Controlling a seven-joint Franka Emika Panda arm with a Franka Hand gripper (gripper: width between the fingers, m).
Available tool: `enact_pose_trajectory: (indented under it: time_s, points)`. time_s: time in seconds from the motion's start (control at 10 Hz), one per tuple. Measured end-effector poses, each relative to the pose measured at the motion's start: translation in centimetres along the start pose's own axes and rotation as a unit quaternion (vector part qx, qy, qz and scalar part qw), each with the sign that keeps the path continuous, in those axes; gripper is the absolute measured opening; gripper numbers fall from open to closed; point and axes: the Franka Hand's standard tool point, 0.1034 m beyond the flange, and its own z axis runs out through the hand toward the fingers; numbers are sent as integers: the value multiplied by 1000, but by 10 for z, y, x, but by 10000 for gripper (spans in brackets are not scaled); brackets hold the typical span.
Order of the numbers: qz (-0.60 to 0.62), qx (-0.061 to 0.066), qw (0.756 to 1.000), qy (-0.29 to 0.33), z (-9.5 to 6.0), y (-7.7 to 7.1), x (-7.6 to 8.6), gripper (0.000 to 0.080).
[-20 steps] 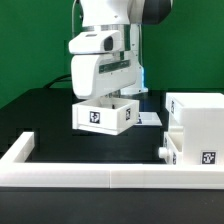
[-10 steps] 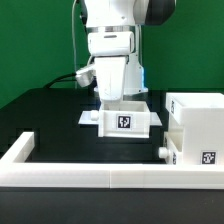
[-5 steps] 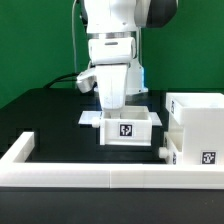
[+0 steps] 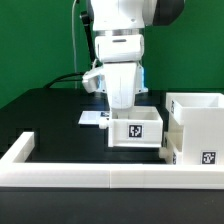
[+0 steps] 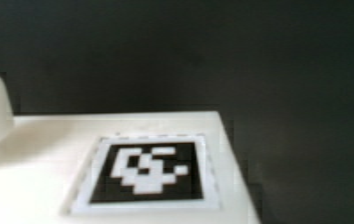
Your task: Assemble drawer
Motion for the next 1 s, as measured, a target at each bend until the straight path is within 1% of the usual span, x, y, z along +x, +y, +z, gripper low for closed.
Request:
enact_pose_trajectory:
  time_s: [0.1, 0.2, 0.3, 0.4, 0.7, 1.0]
  points:
    - [1, 2, 1000, 0, -1, 5, 2, 42]
    - [3, 3, 1000, 1, 1, 3, 0, 42]
    - [3, 7, 1000, 1, 2, 2, 0, 42]
    - [3, 17, 1000, 0, 2, -1, -1, 42]
    - [-3, 18, 1000, 1, 4, -1, 1, 42]
    - [-15, 21, 1000, 2, 5, -1, 9, 42]
